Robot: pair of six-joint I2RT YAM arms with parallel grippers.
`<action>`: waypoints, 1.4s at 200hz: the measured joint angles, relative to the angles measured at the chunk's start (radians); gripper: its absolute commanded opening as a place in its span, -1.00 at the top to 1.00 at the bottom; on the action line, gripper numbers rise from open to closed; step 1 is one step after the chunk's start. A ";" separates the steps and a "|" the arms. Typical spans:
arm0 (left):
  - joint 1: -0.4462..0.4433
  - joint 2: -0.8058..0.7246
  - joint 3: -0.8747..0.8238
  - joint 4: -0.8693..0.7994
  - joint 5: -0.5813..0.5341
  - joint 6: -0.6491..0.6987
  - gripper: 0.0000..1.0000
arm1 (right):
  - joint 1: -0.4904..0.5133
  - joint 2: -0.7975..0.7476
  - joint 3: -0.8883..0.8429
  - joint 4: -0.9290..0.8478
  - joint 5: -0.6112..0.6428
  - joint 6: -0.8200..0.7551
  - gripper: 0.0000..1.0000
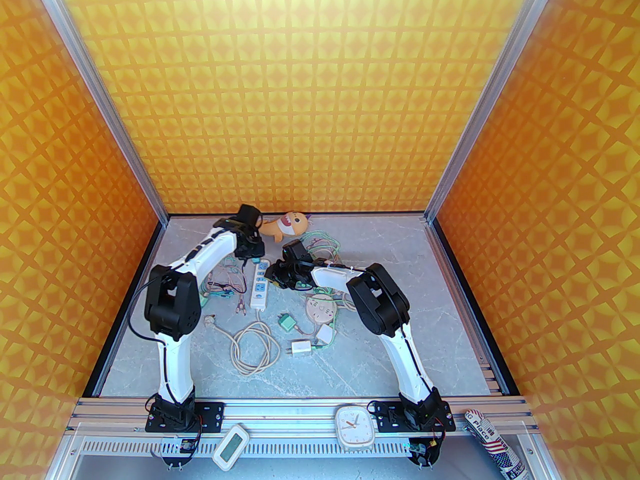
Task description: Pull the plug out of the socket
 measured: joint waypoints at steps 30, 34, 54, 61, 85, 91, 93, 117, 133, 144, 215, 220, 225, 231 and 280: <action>0.061 -0.010 0.032 -0.011 0.000 0.016 0.51 | 0.000 -0.020 -0.001 -0.056 0.021 -0.043 0.18; 0.068 -0.009 0.039 -0.013 0.000 0.018 0.51 | 0.000 -0.024 -0.001 -0.068 0.025 -0.050 0.15; 0.097 0.006 0.087 -0.017 0.000 0.023 0.50 | 0.000 -0.045 -0.007 -0.117 0.039 -0.079 0.00; 0.103 0.016 0.106 -0.018 0.000 0.024 0.50 | 0.000 -0.057 -0.009 -0.136 0.042 -0.095 -0.06; 0.114 0.072 0.169 -0.017 0.001 0.025 0.47 | 0.000 -0.109 -0.012 -0.183 0.058 -0.132 -0.27; 0.117 0.093 0.185 -0.017 0.002 0.025 0.47 | 0.000 -0.127 -0.012 -0.196 0.062 -0.144 -0.30; 0.118 0.101 0.190 -0.016 0.002 0.025 0.46 | 0.000 -0.134 -0.013 -0.201 0.066 -0.144 -0.31; 0.122 0.194 0.248 -0.019 0.010 0.026 0.45 | 0.000 -0.217 -0.013 -0.241 0.090 -0.184 -0.41; 0.124 0.259 0.298 -0.026 0.016 0.026 0.44 | 0.000 -0.277 -0.016 -0.266 0.114 -0.210 -0.52; 0.126 0.305 0.340 -0.033 0.018 0.026 0.42 | 0.000 -0.320 -0.026 -0.285 0.139 -0.228 -0.59; 0.140 0.389 0.422 -0.048 0.034 0.011 -0.17 | -0.001 -0.518 -0.149 -0.394 0.314 -0.310 -0.89; 0.140 0.389 0.423 -0.048 0.038 0.007 -0.22 | -0.001 -0.526 -0.159 -0.398 0.325 -0.314 -0.90; 0.140 0.389 0.423 -0.048 0.042 0.006 -0.28 | -0.001 -0.536 -0.168 -0.401 0.335 -0.316 -0.91; 0.140 0.389 0.423 -0.048 0.047 0.005 -0.34 | -0.001 -0.548 -0.182 -0.406 0.346 -0.318 -0.95; 0.140 0.340 0.356 -0.040 0.080 -0.013 -0.62 | -0.005 -0.626 -0.246 -0.431 0.435 -0.340 -0.97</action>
